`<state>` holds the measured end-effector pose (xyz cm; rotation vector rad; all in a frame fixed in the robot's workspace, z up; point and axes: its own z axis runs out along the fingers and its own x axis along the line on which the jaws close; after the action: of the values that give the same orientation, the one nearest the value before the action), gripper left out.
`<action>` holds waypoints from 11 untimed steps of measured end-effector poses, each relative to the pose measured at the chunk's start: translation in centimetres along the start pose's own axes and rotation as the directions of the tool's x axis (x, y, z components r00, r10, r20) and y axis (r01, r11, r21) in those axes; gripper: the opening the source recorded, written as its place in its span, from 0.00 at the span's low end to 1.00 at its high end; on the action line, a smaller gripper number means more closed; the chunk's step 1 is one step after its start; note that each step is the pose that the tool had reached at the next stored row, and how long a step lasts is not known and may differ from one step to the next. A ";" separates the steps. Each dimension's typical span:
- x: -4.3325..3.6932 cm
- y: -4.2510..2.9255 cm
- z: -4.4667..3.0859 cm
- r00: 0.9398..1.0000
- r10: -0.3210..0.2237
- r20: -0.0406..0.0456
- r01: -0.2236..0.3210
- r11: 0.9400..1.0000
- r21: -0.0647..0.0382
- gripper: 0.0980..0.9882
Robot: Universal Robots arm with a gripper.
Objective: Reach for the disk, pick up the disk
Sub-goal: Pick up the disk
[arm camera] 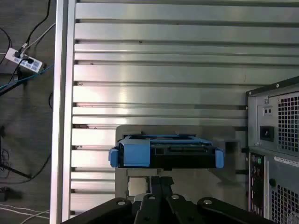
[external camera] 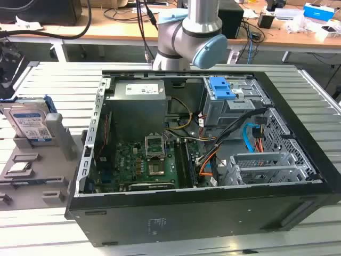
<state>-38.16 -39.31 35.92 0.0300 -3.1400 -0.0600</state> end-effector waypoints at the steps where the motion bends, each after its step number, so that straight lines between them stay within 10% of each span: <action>1: 0.00 0.00 0.00 1.000 -0.025 -0.001 0.025 1.000 0.000 0.01; 11: 0.00 0.00 0.00 0.969 -0.248 -0.009 0.248 0.969 -0.001 0.01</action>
<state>-38.16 -39.31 35.92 0.4211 -3.1070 -0.0593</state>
